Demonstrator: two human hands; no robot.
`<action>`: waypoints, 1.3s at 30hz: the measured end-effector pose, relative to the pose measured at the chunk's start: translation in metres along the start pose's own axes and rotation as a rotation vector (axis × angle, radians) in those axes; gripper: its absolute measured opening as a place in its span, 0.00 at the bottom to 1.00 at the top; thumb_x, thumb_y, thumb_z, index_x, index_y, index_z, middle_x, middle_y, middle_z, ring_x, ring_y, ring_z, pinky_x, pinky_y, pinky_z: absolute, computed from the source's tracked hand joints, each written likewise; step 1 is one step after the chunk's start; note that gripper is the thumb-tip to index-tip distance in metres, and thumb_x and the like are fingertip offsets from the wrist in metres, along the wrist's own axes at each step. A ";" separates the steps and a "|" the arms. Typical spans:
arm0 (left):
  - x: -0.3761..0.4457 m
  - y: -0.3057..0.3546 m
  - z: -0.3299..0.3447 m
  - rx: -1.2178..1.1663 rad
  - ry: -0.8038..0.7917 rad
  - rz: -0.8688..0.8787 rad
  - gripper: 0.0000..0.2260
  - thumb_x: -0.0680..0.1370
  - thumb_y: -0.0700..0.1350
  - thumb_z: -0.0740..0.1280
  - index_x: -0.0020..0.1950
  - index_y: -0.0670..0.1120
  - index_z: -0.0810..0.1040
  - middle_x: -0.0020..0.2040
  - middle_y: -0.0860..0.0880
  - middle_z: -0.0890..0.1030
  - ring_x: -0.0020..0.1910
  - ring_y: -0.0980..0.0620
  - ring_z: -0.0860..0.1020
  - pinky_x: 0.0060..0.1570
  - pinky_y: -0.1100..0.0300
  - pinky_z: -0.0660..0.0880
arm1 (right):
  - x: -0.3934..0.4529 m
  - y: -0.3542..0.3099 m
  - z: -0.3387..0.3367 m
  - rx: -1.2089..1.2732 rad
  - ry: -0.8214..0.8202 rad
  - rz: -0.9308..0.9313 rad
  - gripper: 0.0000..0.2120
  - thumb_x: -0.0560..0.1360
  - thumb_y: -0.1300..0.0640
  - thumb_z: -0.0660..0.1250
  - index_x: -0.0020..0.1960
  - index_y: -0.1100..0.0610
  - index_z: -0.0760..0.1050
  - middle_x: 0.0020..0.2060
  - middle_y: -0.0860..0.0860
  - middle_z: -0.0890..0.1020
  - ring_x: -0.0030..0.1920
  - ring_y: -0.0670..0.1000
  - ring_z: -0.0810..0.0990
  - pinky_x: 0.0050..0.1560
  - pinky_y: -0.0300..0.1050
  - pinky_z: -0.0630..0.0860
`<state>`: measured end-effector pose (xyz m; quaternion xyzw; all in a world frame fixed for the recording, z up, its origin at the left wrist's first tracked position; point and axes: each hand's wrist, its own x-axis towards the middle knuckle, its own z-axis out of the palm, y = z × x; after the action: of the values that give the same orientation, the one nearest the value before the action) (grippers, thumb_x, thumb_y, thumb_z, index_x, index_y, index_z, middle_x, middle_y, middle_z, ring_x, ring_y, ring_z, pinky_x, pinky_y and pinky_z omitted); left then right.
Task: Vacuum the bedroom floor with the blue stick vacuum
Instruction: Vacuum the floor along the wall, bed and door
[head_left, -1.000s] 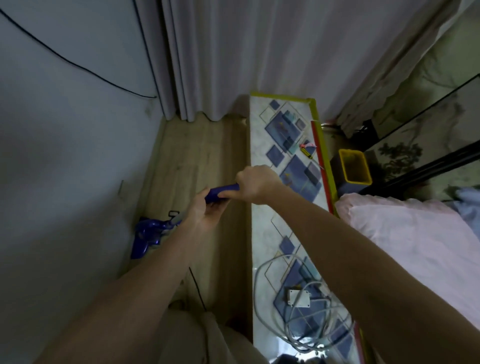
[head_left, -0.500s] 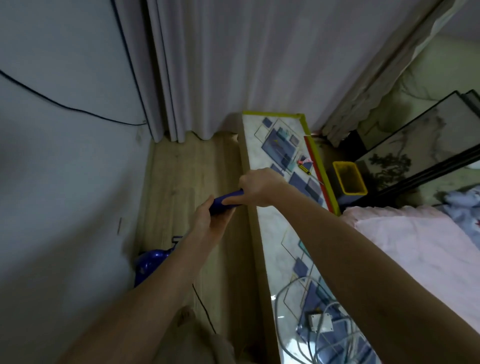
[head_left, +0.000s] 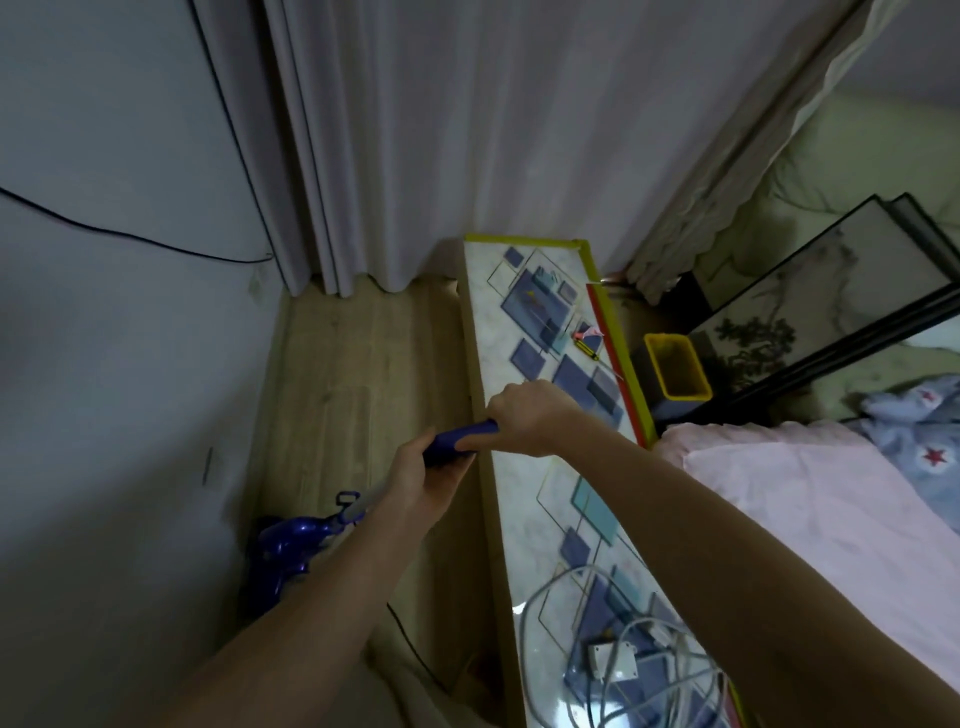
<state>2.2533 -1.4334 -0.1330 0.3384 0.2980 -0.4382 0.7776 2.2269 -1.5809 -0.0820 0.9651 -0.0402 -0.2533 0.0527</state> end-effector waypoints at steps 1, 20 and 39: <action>0.001 -0.005 0.005 0.003 0.002 -0.003 0.05 0.82 0.39 0.60 0.56 0.39 0.70 0.53 0.36 0.75 0.50 0.41 0.78 0.59 0.48 0.75 | -0.003 0.007 0.001 0.004 0.008 -0.003 0.33 0.73 0.25 0.50 0.37 0.55 0.71 0.30 0.50 0.72 0.31 0.50 0.73 0.35 0.45 0.71; 0.000 -0.082 0.076 0.064 0.038 -0.049 0.05 0.81 0.39 0.59 0.47 0.39 0.71 0.45 0.38 0.75 0.43 0.41 0.77 0.54 0.49 0.76 | -0.057 0.089 0.028 -0.023 0.096 0.087 0.37 0.71 0.24 0.51 0.38 0.58 0.77 0.29 0.50 0.74 0.30 0.50 0.73 0.31 0.45 0.67; 0.003 0.021 0.007 -0.070 0.121 0.153 0.05 0.82 0.40 0.59 0.48 0.40 0.69 0.45 0.38 0.75 0.42 0.43 0.77 0.51 0.51 0.74 | 0.034 -0.012 -0.023 0.023 0.087 -0.074 0.34 0.72 0.25 0.52 0.33 0.57 0.69 0.28 0.50 0.72 0.28 0.50 0.71 0.30 0.44 0.67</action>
<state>2.2746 -1.4319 -0.1257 0.3588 0.3326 -0.3456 0.8007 2.2688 -1.5711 -0.0797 0.9766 -0.0051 -0.2122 0.0340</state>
